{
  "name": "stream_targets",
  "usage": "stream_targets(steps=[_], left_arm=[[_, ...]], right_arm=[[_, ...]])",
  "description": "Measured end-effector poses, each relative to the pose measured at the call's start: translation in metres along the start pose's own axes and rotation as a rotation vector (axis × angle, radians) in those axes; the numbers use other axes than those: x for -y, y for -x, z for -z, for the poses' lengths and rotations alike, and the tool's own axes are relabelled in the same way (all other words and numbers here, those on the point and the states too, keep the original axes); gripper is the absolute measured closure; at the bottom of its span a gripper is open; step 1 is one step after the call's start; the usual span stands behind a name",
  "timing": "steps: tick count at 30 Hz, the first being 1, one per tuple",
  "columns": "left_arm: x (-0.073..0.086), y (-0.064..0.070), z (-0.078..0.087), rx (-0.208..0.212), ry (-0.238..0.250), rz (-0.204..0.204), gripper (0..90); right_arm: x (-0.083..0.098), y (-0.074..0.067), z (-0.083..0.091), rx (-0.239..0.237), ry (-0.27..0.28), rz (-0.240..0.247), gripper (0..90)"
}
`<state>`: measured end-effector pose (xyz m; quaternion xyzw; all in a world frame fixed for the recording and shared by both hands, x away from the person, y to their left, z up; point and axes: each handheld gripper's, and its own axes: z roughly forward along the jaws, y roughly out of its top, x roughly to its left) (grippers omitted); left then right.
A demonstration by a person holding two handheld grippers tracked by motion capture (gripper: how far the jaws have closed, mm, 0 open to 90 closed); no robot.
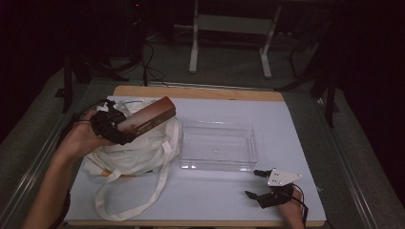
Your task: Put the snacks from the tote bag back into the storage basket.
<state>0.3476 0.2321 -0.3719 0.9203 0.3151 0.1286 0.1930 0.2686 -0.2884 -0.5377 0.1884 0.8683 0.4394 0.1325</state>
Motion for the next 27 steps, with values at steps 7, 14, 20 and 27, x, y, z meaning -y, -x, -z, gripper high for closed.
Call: stream_targets(steps=[7,14,20,27], left_arm=[[-0.009,0.004,0.000,0.008,-0.001,-0.030,43.8],[-0.015,0.007,-0.003,0.016,-0.002,-0.061,43.9],[-0.023,0.011,-0.006,0.023,-0.005,-0.090,43.8],[-0.033,0.016,-0.009,0.041,0.007,-0.128,43.8]], right_arm=[[0.000,0.000,0.000,0.001,0.002,0.000,17.5],[0.000,0.000,0.000,-0.001,0.002,-0.002,17.5],[0.000,0.000,0.000,-0.002,0.004,-0.001,17.7],[0.000,0.000,0.000,-0.003,0.004,-0.003,17.7]])
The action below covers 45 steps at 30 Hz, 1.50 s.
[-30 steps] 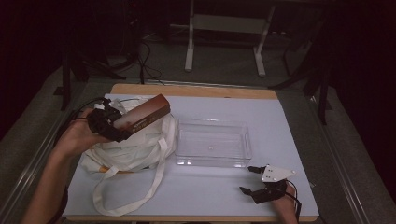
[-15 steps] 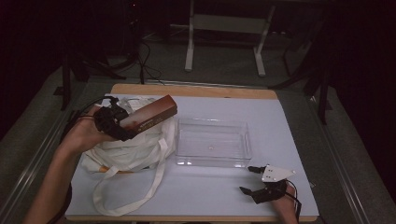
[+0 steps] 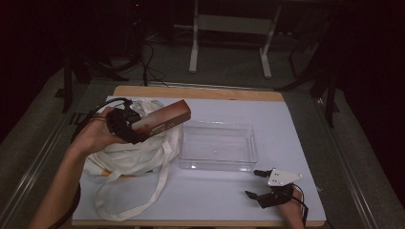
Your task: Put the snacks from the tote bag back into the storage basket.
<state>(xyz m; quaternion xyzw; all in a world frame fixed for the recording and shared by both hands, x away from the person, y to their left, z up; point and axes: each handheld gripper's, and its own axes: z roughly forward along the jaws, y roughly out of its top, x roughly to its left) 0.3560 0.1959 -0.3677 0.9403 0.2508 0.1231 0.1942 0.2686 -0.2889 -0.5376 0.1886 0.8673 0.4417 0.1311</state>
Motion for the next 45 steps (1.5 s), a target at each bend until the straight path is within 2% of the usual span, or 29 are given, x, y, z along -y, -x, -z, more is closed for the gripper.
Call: stream_targets(steps=[5,8,11,14,18,21,32,43,45], left_arm=[[-0.006,0.002,-0.002,0.004,0.007,-0.024,43.8],[-0.012,0.004,-0.003,0.014,0.010,-0.058,43.8],[-0.015,0.006,-0.005,0.022,0.014,-0.069,43.8],[-0.020,0.009,-0.008,0.030,0.013,-0.100,43.8],[-0.023,0.010,-0.009,0.033,0.018,-0.108,43.8],[-0.030,0.013,-0.011,0.042,0.030,-0.134,43.8],[-0.041,0.018,-0.019,0.072,0.033,-0.182,43.8],[-0.047,0.019,-0.026,0.086,0.026,-0.199,43.8],[-0.049,0.020,-0.028,0.090,0.026,-0.213,43.8]], right_arm=[[0.000,0.000,0.000,0.001,0.002,0.001,17.7],[0.000,0.000,0.000,0.001,0.002,0.001,17.7],[0.000,0.000,0.000,0.001,0.003,0.001,17.8],[0.000,0.000,0.000,0.001,0.002,0.001,17.7],[0.000,0.000,0.000,0.002,0.003,0.001,17.8],[0.000,0.000,0.000,0.002,0.004,0.004,17.7],[0.000,0.001,0.001,-0.002,0.005,0.000,17.7],[0.000,0.001,0.001,-0.003,0.006,0.000,17.7],[0.000,0.001,0.001,-0.003,0.006,-0.001,17.7]])
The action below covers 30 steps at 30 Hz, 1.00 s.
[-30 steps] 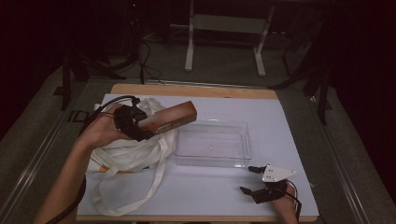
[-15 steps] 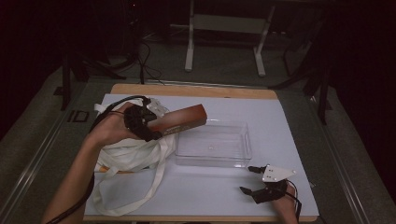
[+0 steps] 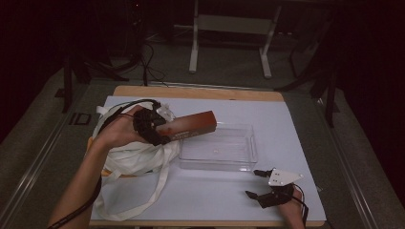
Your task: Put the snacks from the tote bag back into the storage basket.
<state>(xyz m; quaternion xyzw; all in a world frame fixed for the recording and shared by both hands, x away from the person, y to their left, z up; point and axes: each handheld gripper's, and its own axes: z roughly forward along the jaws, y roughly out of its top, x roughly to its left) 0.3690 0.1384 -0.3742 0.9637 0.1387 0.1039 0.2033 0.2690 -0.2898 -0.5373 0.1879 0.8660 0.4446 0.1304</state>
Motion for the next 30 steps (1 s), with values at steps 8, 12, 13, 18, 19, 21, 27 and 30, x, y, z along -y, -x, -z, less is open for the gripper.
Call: stream_targets(steps=[8,12,13,18,19,21,27,30], left_arm=[[-0.007,0.003,-0.004,0.006,0.008,-0.031,43.8],[-0.010,0.004,-0.008,0.009,0.005,-0.047,43.7],[-0.011,0.005,-0.009,0.010,0.004,-0.051,43.7],[-0.014,0.005,-0.012,0.015,0.006,-0.070,43.7],[-0.015,0.006,-0.013,0.014,0.009,-0.073,43.7],[-0.016,0.006,-0.014,0.016,0.010,-0.081,43.7],[-0.020,0.007,-0.017,0.021,0.014,-0.096,43.7],[-0.023,0.008,-0.018,0.021,0.013,-0.105,43.7]], right_arm=[[0.000,0.000,0.000,-0.001,0.003,0.000,17.7],[0.000,0.000,0.000,-0.002,0.002,-0.002,17.7],[0.000,0.000,0.000,-0.002,0.001,-0.002,17.7],[0.000,0.000,0.000,-0.003,0.002,-0.003,17.7],[0.000,0.000,0.000,-0.003,0.002,-0.003,17.7],[0.000,0.000,0.000,-0.004,0.002,-0.004,17.7],[0.000,0.000,0.000,-0.005,0.002,-0.005,17.7],[0.000,0.000,0.000,-0.005,0.002,-0.005,17.7]])
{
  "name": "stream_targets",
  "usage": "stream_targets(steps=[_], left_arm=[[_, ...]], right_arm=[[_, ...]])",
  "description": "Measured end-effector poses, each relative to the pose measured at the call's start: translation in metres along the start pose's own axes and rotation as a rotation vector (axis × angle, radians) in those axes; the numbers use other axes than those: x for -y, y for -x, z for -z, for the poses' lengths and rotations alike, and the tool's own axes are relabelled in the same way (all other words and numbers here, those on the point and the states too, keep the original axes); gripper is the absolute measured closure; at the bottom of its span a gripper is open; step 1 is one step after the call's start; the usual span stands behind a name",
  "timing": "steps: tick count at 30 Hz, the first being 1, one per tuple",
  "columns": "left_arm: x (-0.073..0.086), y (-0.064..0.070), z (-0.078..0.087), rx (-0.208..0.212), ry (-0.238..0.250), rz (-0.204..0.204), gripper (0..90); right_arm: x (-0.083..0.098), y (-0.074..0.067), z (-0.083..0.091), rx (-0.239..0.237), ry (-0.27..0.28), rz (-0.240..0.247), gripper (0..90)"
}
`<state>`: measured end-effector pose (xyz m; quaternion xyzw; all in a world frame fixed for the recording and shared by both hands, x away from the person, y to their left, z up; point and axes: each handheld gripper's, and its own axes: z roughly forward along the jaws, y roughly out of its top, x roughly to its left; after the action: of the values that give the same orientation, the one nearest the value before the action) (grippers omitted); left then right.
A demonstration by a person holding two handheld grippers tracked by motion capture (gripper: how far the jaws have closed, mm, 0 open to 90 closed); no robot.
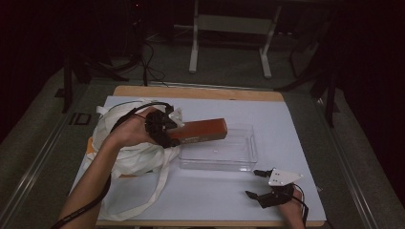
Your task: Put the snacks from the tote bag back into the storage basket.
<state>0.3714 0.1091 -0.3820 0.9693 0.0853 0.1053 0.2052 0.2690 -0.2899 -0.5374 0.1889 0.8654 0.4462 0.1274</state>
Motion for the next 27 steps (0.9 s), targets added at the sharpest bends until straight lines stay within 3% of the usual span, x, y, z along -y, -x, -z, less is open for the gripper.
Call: stream_targets(steps=[15,22,27], left_arm=[[-0.010,0.000,-0.008,0.024,0.008,-0.030,43.7],[-0.016,0.002,-0.013,0.031,0.009,-0.075,43.7],[-0.018,0.002,-0.017,0.039,0.003,-0.081,43.7]], right_arm=[[0.000,0.000,0.000,-0.002,0.000,0.001,17.7],[0.000,0.000,0.000,-0.003,0.000,0.001,17.7],[0.000,0.000,0.000,-0.003,0.000,0.001,17.7]])
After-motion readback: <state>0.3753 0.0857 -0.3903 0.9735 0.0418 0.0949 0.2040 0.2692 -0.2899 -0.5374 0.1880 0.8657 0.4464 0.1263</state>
